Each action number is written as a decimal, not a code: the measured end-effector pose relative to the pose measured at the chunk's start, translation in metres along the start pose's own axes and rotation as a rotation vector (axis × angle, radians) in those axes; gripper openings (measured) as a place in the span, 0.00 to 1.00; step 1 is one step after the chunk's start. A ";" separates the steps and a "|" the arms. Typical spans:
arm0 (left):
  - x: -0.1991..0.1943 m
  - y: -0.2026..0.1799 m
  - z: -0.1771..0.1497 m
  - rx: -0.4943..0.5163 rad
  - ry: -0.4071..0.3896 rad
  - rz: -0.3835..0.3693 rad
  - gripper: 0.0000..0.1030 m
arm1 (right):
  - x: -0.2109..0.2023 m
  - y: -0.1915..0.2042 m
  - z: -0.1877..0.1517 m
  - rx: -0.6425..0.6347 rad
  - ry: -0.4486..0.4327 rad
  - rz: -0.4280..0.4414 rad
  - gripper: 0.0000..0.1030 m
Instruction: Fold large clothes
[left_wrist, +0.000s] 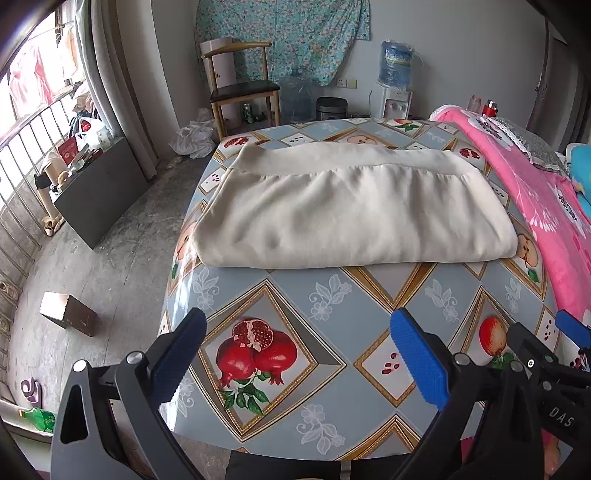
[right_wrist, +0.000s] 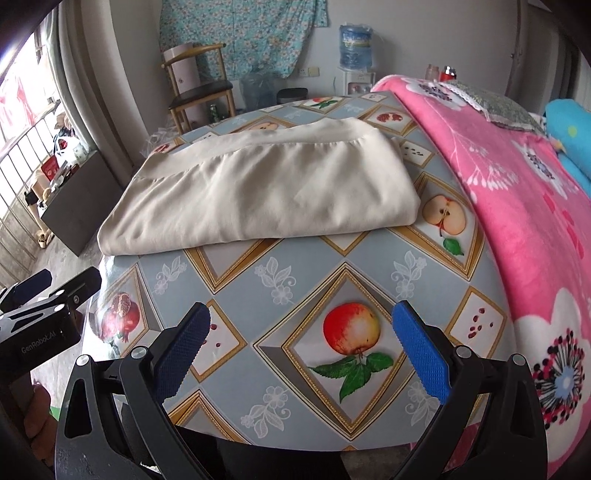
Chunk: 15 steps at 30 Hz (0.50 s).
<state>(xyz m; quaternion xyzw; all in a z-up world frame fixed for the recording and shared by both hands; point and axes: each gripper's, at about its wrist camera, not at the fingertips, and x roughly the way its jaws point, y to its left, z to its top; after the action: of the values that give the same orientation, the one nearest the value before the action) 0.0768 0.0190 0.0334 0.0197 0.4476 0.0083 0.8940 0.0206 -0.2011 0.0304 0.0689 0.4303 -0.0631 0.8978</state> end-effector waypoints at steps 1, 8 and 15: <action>0.001 0.000 0.000 0.001 0.005 -0.003 0.95 | 0.000 0.001 0.000 -0.002 0.003 0.000 0.93; 0.006 -0.001 0.000 0.003 0.027 -0.010 0.95 | -0.001 0.000 0.001 -0.005 -0.001 -0.006 0.93; 0.009 -0.005 -0.001 0.009 0.040 -0.022 0.95 | -0.005 -0.002 0.005 -0.002 -0.013 -0.011 0.93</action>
<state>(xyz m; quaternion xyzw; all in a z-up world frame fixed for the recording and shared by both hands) 0.0817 0.0147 0.0255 0.0185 0.4654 -0.0033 0.8849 0.0212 -0.2035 0.0368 0.0650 0.4250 -0.0679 0.9003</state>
